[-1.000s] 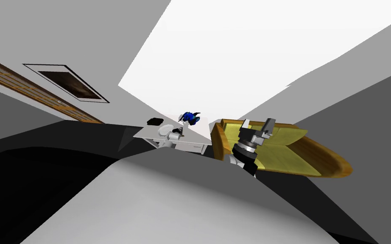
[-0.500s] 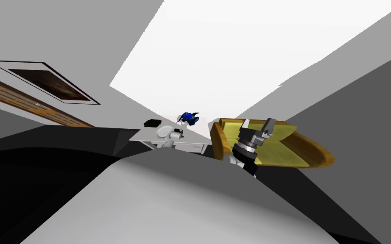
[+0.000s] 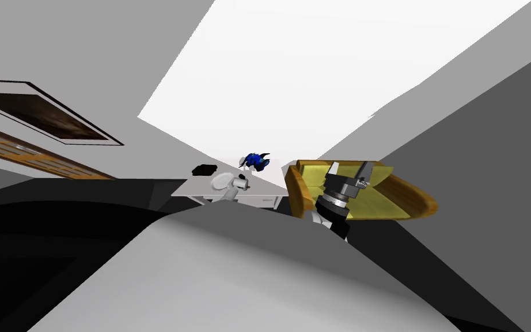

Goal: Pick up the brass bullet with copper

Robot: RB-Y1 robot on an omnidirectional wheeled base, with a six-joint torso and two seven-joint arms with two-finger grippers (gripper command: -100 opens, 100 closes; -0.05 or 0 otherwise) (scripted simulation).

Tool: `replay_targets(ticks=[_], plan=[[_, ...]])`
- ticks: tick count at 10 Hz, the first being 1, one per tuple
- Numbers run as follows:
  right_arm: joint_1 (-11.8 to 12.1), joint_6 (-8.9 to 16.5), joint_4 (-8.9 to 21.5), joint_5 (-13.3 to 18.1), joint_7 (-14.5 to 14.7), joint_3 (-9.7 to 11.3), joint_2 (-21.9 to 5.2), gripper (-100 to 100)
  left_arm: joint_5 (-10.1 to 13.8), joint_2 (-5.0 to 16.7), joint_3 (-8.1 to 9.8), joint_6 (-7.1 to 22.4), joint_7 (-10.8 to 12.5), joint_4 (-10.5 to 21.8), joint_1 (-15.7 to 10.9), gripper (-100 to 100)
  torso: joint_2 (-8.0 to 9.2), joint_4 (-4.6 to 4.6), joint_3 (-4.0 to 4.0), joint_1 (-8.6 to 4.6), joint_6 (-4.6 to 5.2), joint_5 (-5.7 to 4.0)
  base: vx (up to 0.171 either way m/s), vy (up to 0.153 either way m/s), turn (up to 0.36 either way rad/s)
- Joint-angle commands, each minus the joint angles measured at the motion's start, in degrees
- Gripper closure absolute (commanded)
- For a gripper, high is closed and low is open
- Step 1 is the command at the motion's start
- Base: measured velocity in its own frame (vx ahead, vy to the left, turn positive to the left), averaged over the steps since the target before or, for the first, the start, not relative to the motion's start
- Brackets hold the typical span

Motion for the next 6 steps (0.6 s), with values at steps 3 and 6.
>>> replay_targets(ticks=[3, 6], plan=[[0.00, 0.00, 0.00, 0.00, 0.00, 0.00, 0.00, 0, -0.41, 0.02, 0.49, 4.15, 1.25, 3.17, -1.85, -100, -0.01, 0.00, 0.00, -0.08, -0.01, -0.02, 0.000, 0.047, -0.078], [0.00, 0.00, 0.00, 0.00, 0.00, 0.00, 0.01, 0, -0.37, -0.02, 0.48, 1.47, 0.96, 4.77, -1.48, -100, -0.01, 0.00, 0.00, -0.24, -0.01, -0.05, 0.010, 0.006, -0.001]])
